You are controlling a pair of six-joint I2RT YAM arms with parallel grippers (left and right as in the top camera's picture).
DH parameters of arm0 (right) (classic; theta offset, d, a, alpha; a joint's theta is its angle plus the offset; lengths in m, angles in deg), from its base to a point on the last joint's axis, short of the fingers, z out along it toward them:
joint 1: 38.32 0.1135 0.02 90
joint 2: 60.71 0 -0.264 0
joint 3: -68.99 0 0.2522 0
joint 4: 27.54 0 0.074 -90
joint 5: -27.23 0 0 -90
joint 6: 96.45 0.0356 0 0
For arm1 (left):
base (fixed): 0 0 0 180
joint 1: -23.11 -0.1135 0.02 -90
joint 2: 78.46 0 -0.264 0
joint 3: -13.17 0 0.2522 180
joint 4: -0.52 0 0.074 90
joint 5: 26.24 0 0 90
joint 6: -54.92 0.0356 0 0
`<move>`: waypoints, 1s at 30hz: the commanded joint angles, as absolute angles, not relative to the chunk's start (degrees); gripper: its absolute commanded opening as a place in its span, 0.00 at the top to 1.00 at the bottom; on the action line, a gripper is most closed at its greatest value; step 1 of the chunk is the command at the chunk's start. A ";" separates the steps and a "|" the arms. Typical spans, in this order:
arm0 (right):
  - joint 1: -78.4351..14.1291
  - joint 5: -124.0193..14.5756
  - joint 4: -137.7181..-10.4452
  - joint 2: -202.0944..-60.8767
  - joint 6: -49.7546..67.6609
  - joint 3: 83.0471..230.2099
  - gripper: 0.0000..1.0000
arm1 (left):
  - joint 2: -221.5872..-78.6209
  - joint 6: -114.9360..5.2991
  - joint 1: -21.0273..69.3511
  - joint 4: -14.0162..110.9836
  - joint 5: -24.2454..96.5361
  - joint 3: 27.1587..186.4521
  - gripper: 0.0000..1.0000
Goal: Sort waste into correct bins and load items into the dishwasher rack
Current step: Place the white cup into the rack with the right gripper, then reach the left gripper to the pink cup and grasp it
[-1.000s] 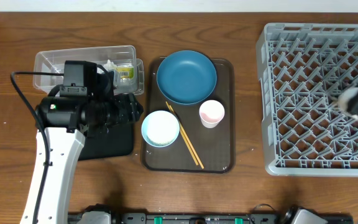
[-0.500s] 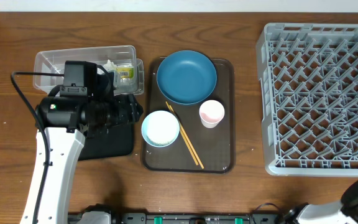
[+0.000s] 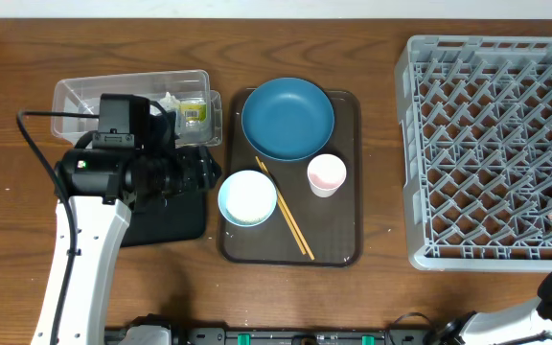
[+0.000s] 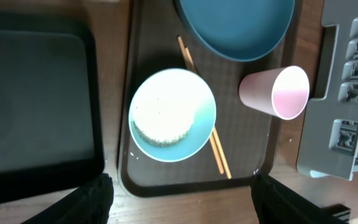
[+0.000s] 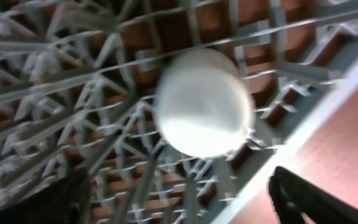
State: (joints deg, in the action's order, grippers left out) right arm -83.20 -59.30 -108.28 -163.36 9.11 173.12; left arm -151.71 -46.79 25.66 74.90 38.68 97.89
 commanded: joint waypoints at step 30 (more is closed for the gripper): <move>-45.58 -56.42 -118.13 -146.97 1.19 170.43 0.15 | -179.69 -44.58 55.25 46.05 40.49 98.35 0.27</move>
State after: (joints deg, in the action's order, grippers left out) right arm -46.98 -54.34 -118.31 -147.01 2.02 171.79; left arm -177.11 -45.50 54.42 46.86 39.99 97.89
